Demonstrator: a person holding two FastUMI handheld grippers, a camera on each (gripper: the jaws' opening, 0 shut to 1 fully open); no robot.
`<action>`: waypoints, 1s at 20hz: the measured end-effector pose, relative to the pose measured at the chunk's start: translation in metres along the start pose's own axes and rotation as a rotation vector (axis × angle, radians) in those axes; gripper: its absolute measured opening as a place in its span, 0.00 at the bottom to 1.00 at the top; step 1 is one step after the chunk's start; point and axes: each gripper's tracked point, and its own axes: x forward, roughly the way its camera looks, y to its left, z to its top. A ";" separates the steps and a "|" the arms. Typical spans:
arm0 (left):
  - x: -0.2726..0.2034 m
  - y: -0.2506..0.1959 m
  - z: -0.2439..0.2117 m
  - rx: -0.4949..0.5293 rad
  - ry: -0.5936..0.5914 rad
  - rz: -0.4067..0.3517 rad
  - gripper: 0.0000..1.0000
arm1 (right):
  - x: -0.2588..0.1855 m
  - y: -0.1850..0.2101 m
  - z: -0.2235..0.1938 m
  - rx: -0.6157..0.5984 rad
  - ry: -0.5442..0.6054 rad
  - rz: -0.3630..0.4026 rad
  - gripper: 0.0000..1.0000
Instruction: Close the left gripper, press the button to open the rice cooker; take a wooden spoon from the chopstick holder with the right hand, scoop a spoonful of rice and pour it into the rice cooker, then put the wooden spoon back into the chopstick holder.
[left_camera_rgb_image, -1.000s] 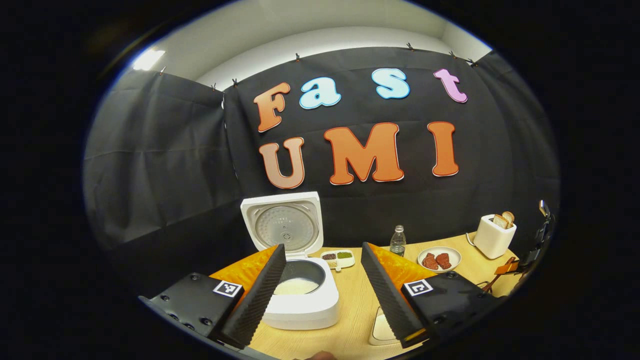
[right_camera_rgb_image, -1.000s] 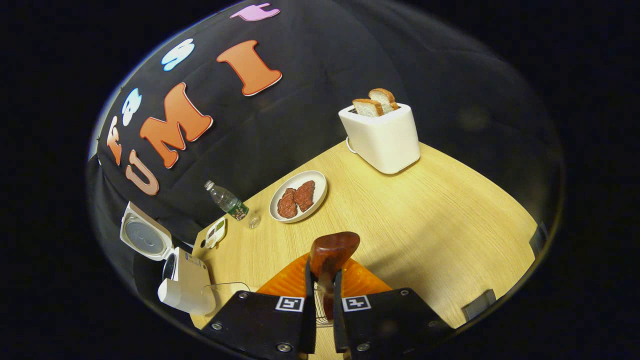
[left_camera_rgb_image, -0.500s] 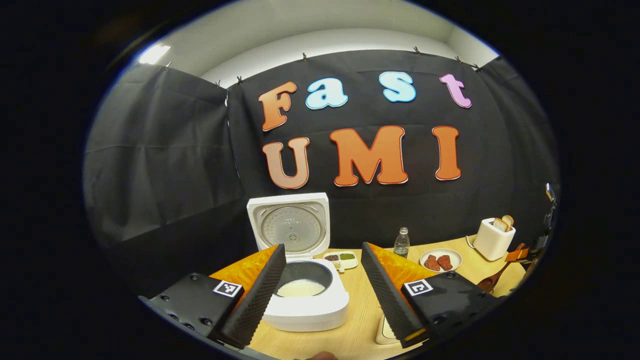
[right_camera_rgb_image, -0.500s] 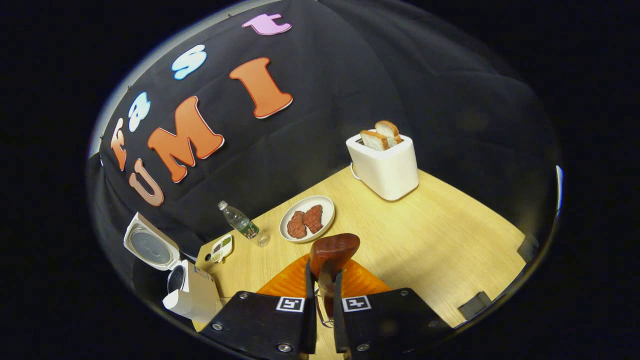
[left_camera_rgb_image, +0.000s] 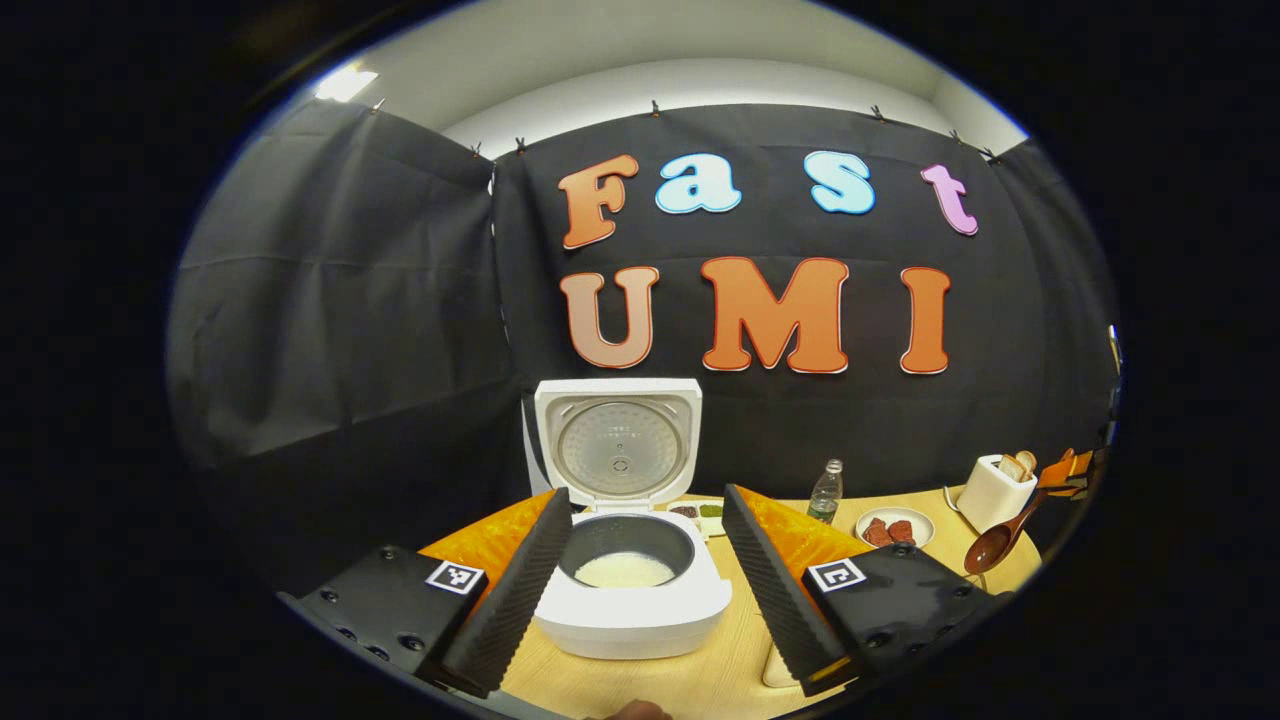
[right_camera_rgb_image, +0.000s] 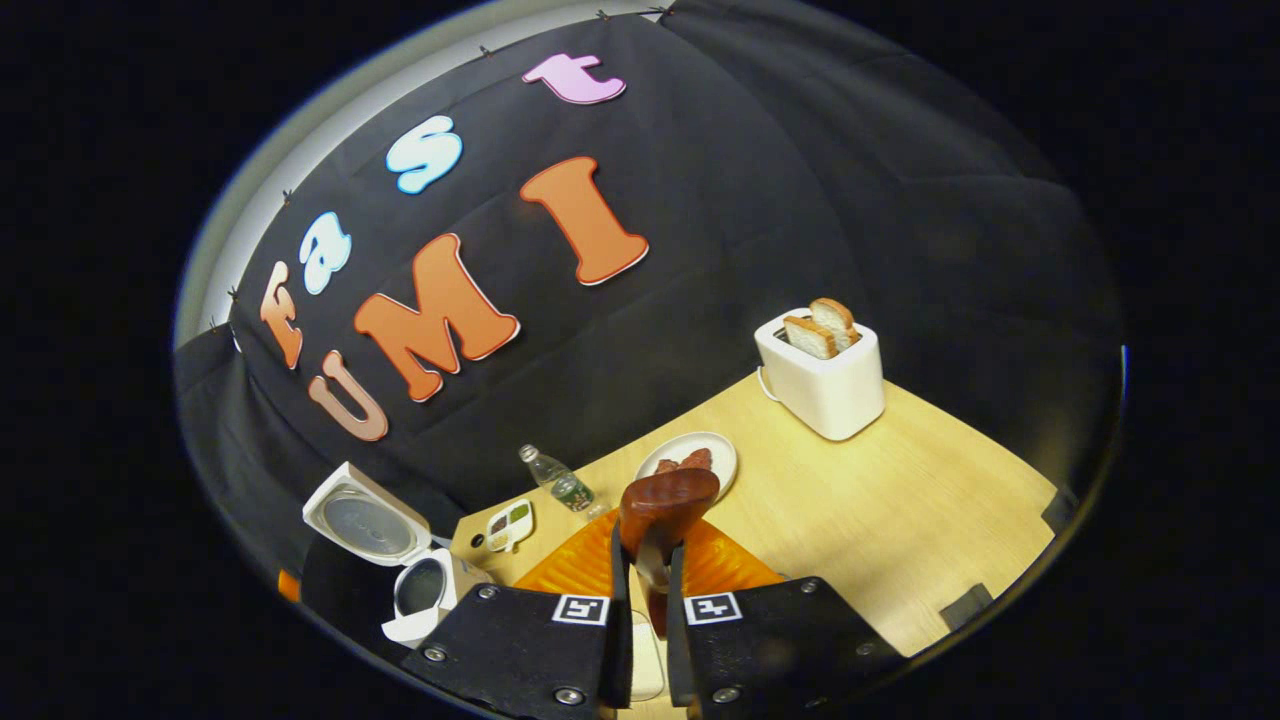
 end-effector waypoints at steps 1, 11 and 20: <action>0.000 0.007 0.000 -0.005 -0.001 0.012 1.00 | 0.001 0.010 -0.004 -0.009 0.004 0.017 0.13; 0.005 0.064 -0.015 -0.023 0.023 0.092 1.00 | 0.015 0.087 -0.062 -0.179 0.089 0.110 0.13; 0.008 0.083 -0.026 0.014 0.054 0.117 1.00 | 0.046 0.078 -0.141 -0.473 0.172 0.042 0.13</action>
